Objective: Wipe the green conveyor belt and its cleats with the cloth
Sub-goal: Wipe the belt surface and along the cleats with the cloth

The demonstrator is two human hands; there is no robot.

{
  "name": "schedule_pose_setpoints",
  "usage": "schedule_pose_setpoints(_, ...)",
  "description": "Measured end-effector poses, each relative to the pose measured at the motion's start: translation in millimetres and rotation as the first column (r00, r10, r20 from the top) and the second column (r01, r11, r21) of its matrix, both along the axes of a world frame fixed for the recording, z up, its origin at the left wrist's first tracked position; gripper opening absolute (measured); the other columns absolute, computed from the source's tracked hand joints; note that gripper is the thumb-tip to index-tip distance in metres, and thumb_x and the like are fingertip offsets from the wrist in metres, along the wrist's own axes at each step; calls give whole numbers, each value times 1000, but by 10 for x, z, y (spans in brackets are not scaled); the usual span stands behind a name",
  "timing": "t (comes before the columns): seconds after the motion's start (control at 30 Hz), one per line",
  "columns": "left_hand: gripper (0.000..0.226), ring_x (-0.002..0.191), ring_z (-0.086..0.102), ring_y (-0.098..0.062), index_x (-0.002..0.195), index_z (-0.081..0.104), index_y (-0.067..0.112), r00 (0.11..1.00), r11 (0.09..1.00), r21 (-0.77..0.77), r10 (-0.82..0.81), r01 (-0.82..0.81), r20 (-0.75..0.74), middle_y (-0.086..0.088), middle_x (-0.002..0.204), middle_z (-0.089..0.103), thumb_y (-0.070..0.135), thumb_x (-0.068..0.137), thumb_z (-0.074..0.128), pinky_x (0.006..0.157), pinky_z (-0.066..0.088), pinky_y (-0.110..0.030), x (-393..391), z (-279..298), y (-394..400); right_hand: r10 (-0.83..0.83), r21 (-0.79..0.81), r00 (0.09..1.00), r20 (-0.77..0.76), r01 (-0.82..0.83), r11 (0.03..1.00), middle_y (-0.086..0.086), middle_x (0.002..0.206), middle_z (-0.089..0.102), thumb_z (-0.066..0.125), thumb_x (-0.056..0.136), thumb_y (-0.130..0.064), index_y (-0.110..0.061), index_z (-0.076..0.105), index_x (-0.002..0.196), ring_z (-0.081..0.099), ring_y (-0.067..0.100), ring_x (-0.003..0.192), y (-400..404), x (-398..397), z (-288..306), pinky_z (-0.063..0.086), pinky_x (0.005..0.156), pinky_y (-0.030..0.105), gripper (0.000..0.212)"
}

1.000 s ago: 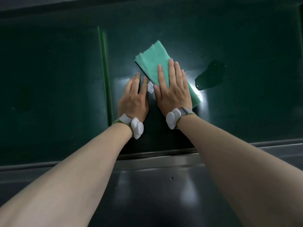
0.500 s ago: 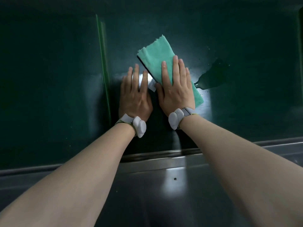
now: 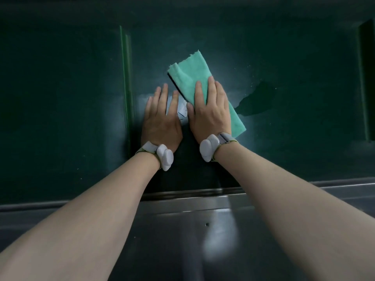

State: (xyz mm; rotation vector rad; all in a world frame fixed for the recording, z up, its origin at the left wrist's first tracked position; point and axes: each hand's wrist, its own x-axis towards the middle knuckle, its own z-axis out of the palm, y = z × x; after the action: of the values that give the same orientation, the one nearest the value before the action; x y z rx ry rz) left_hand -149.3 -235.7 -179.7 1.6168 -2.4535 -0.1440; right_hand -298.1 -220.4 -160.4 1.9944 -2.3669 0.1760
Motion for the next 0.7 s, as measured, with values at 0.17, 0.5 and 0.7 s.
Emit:
schedule_pose_setpoints(0.17, 54, 153, 30, -32, 151, 45, 8, 996, 996, 28, 84, -84, 11, -17, 163, 35, 19, 99, 39, 125, 24, -48, -120, 262, 43, 89, -19, 995, 55, -88, 996, 30, 156, 34, 44, 105, -46, -6, 45, 150, 34, 46, 144, -248, -61, 110, 30, 118, 52, 60)
schedule_pose_setpoints(0.5, 45, 135, 49, -39, 134, 61, 2, 967, 984, 64, 176, -166, -185, -21, 148, 51, 8, 93, 42, 110, 39, -50, -840, 585, 96, -16, -8, 999, 41, 16, 1000, 23, 159, 36, 45, 107, -29, -5, 42, 153, 42, 44, 138, -13, -683, 87, 38, 104, 50, 52)
schedule_pose_setpoints(0.7, 48, 123, 54, -33, 134, 60, 7, 986, 994, 49, 105, -99, -128, -12, 136, 57, 1, 87, 50, 98, 46, -48, -1193, 647, 83, -90, 30, 992, 88, 88, 996, 24, 163, 29, 42, 109, -34, -4, 34, 157, 32, 45, 146, 75, -1215, 84, 33, 115, 53, 57)
